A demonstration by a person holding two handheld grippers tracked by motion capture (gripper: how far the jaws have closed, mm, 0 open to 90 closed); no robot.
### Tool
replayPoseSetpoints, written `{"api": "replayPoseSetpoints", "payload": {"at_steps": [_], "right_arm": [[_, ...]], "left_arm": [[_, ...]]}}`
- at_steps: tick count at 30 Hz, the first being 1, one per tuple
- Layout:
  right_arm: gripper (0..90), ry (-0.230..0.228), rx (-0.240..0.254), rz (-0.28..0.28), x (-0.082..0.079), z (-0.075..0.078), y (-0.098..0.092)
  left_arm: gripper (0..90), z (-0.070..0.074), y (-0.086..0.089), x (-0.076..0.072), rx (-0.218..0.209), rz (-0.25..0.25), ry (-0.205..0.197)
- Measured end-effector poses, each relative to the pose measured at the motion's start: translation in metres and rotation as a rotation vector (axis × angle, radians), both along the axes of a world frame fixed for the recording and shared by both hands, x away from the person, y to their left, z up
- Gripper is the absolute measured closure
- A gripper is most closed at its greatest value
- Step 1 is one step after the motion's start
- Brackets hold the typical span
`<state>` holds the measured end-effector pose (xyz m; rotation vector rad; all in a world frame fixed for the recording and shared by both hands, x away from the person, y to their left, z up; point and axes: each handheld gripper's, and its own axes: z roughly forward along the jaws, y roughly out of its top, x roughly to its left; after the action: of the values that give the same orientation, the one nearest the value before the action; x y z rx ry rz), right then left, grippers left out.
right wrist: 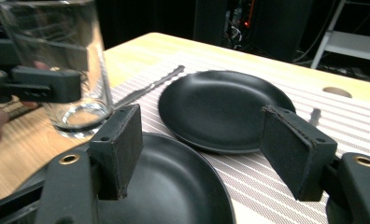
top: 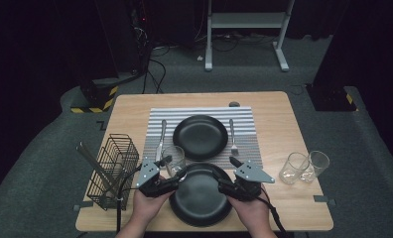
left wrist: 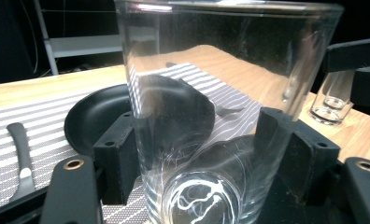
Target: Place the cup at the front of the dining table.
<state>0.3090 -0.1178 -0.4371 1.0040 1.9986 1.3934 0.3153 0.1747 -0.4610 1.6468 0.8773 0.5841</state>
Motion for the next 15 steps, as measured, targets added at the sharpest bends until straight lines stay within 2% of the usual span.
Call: {"api": "replayPoseSetpoints", "payload": {"at_steps": [10,15], "right_arm": [[32.2,0.008,-0.022,-0.046,0.005,-0.011,-0.022],[32.7,0.023,-0.051,-0.065,0.006,-0.02,-0.033]], "left_arm": [[30.9,-0.005,0.006,0.003,0.0,0.029,0.002],[30.9,-0.005,0.005,0.007,-0.001,0.049,0.001]]}}
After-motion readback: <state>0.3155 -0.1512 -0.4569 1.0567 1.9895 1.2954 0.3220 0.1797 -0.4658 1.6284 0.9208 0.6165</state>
